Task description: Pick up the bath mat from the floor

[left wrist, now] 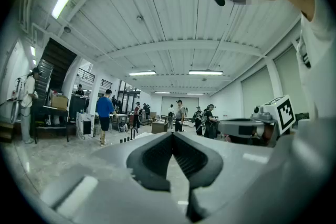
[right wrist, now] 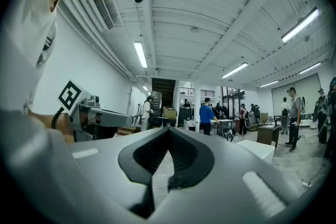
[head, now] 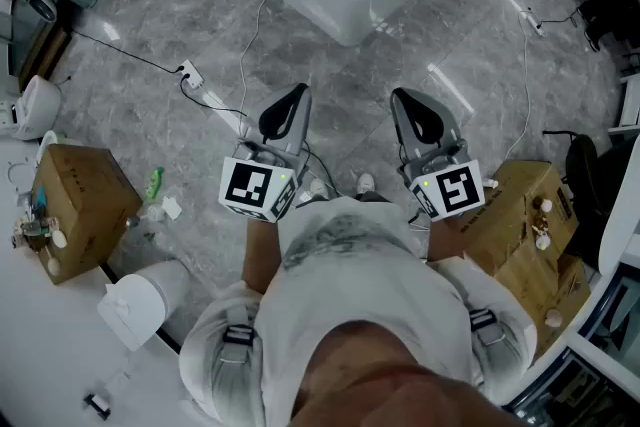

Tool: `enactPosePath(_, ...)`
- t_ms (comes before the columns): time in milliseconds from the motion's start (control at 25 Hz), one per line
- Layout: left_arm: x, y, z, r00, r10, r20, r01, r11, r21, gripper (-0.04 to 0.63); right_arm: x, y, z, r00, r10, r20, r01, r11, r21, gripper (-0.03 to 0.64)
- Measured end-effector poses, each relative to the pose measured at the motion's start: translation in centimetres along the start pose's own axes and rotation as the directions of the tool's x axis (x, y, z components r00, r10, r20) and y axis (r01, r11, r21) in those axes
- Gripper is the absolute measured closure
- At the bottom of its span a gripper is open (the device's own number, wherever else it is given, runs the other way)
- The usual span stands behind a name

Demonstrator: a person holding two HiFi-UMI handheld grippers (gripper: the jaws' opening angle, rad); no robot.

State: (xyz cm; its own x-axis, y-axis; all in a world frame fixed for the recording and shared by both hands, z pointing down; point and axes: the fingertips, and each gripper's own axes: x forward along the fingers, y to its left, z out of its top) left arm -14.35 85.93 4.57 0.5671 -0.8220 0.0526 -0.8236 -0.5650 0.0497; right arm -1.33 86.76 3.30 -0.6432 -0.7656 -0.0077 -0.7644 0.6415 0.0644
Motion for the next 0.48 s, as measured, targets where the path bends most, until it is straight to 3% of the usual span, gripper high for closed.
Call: enactPosePath(480, 5.5, -6.8, -0.3, 0.998, 0.055, -0.011, -0.054, 0.998, 0.006, 0.592, -3.6, -6.9, -0.9, 0.999, 0.054, -0.007, -0.054, 0.999, 0.001, 0.615)
